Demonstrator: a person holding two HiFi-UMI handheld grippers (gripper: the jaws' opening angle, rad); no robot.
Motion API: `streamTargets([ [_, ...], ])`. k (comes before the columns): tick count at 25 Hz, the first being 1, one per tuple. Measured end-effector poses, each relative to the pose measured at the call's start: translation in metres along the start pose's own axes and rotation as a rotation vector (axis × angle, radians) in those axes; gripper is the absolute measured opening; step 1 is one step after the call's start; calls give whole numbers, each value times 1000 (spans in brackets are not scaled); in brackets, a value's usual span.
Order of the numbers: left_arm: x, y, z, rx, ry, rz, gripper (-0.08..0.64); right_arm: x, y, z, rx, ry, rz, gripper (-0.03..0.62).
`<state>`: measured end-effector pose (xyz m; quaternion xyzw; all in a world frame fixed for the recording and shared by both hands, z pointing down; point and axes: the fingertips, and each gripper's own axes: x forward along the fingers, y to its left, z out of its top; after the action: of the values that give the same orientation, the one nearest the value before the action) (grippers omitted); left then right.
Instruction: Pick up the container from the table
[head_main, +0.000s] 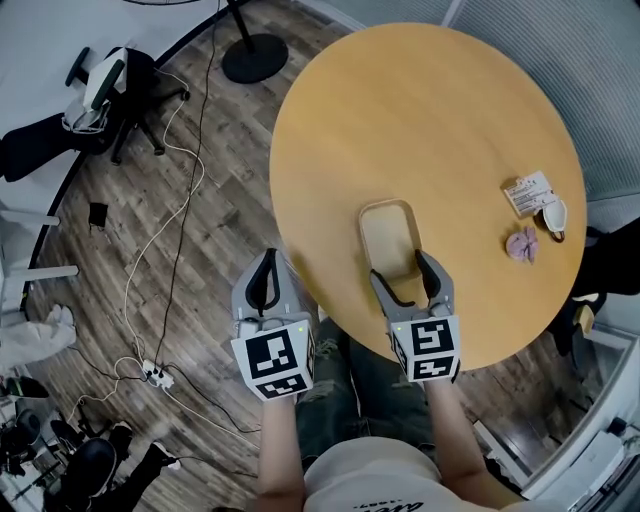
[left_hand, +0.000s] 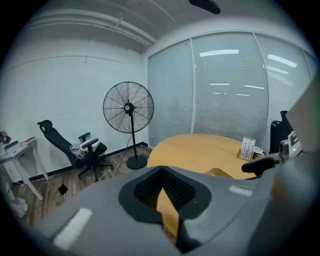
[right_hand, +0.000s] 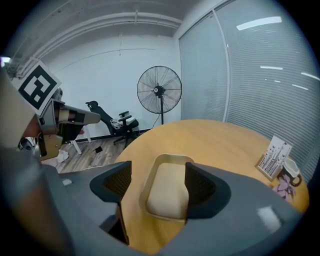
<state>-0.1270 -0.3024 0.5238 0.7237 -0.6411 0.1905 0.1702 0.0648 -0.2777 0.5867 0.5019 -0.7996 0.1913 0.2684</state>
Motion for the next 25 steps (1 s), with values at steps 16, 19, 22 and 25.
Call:
streamTargets([
  [16, 2, -6, -39, -40, 65, 4, 2, 28, 23, -65, -126, 188, 64, 304],
  [19, 1, -3, -42, -43, 67, 9, 2, 31, 27, -75, -135, 223, 67, 288],
  [22, -1, 3, -42, -49, 69, 12, 2, 33, 33, -80, -150, 255, 65, 268],
  [25, -2, 7, -45, -58, 75, 12, 2, 36, 34, -82, -159, 261, 53, 242],
])
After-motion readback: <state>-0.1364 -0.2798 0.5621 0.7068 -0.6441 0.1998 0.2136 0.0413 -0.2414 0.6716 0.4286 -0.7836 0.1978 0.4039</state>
